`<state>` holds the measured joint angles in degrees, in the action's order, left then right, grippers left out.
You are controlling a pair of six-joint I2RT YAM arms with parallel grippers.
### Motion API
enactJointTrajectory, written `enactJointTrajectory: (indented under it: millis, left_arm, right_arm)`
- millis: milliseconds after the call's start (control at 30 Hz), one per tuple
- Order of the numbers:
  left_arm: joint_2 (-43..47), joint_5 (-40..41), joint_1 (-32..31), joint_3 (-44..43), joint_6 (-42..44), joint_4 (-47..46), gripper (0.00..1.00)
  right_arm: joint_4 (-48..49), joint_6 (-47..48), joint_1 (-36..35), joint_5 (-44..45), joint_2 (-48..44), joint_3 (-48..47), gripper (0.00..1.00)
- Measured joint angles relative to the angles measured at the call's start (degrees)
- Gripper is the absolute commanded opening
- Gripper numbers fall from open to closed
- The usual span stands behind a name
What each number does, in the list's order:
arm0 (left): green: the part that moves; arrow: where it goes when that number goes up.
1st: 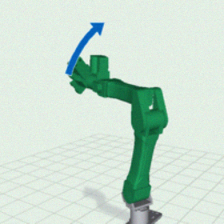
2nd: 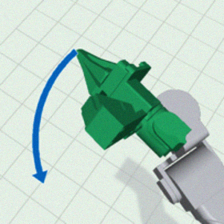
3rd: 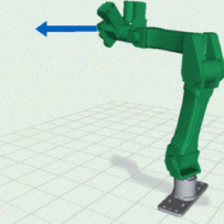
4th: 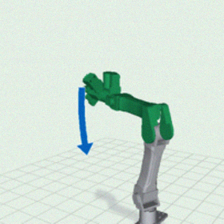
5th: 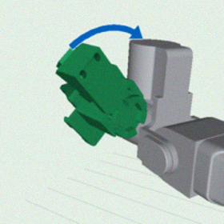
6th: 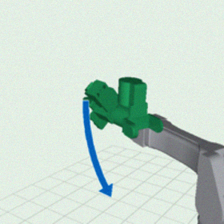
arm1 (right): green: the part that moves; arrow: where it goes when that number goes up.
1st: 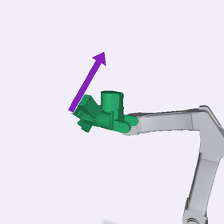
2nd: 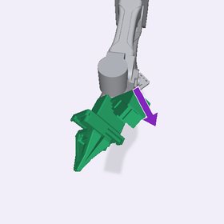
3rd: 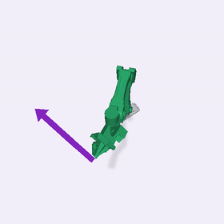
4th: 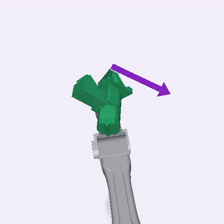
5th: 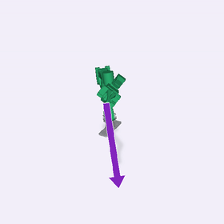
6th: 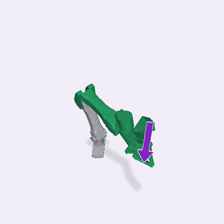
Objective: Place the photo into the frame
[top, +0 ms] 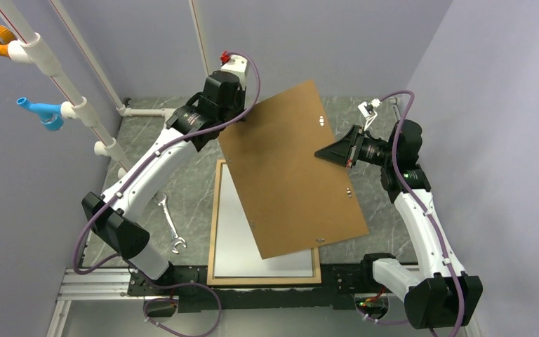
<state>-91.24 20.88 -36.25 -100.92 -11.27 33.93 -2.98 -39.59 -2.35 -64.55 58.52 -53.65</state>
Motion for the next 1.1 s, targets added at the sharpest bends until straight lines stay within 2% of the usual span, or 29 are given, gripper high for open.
enactJointTrajectory:
  millis: [100, 167, 233, 300, 400, 467, 567, 733, 933, 1100]
  left_arm:
    - [0.20, 0.85, 0.00, 0.46, 0.11, -0.07, 0.22]
    - [0.76, 1.07, 0.00, 1.64, 0.31, -0.26, 0.27]
    - [1.73, 1.42, 0.00, 3.15, 0.63, -0.24, 0.45]
    - [2.78, 2.16, 0.07, 4.35, 1.01, -0.09, 0.59]
    - [4.20, 2.97, 0.28, 4.61, 0.72, 0.92, 0.77]
    - [4.90, 2.89, 0.68, 4.59, 0.42, 1.90, 0.84]
    - [5.60, 1.25, 2.43, 4.55, -1.57, 4.39, 0.87]
    - [7.61, -5.40, 10.43, 6.25, -6.38, 7.34, 0.87]
    - [15.08, -14.86, 19.56, 16.24, -11.76, 8.81, 0.84]
    - [18.14, -22.67, 20.90, 25.81, -13.70, 9.40, 0.80]
  right_arm:
    - [0.00, -0.02, 0.00, 0.24, 0.00, 0.00, 0.00]
    - [-0.02, -0.02, 0.00, 0.46, 0.00, 0.02, 0.00]
    - [-0.04, -0.02, 0.00, 0.59, 0.00, 0.02, 0.00]
    - [-0.46, -0.04, -0.02, 0.63, 0.00, 0.00, 0.00]
    - [-1.07, 0.44, 0.00, 1.73, 0.09, 0.00, 0.00]
    - [-1.40, 0.63, 0.00, 2.60, 0.15, 0.00, 0.00]
    - [-1.53, 0.76, 0.00, 3.78, 0.46, 0.00, 0.00]
    - [-2.14, 0.81, 0.00, 5.92, 1.09, 0.00, 0.00]
    - [-4.81, 0.76, 0.00, 9.09, 2.56, 0.00, 0.00]
    - [-5.64, -0.07, 0.00, 11.85, 3.78, 0.00, 0.00]
